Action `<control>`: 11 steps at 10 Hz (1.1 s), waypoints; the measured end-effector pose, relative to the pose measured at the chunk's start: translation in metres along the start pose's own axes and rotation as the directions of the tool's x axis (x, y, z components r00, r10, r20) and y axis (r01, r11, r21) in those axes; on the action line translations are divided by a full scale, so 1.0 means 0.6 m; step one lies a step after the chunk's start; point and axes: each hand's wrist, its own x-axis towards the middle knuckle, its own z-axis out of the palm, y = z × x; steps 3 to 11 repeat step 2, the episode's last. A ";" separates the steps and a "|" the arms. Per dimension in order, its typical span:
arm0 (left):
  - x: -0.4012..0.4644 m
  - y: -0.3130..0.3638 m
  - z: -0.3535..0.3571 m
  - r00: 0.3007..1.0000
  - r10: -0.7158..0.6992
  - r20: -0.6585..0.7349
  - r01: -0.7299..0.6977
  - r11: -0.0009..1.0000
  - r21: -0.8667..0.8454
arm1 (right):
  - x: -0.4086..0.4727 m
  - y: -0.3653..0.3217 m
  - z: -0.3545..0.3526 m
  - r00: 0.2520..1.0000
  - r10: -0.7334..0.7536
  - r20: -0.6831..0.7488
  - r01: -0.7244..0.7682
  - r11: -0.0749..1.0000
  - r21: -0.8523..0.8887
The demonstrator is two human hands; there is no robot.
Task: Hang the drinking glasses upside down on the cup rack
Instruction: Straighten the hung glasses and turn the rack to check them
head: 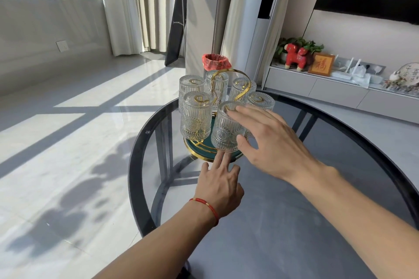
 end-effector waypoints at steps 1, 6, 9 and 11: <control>-0.011 -0.004 0.002 0.999 0.015 0.044 -0.013 0.999 -0.037 | -0.009 0.001 -0.005 1.000 -0.012 -0.008 0.012 1.000 0.025; -0.024 -0.010 -0.004 0.998 0.032 0.061 -0.027 0.996 -0.084 | -0.023 0.005 -0.017 0.999 -0.009 -0.033 0.009 1.000 0.022; -0.024 -0.010 -0.004 0.998 0.032 0.061 -0.027 0.996 -0.084 | -0.023 0.005 -0.017 0.999 -0.009 -0.033 0.009 1.000 0.022; -0.024 -0.010 -0.004 0.998 0.032 0.061 -0.027 0.996 -0.084 | -0.023 0.005 -0.017 0.999 -0.009 -0.033 0.009 1.000 0.022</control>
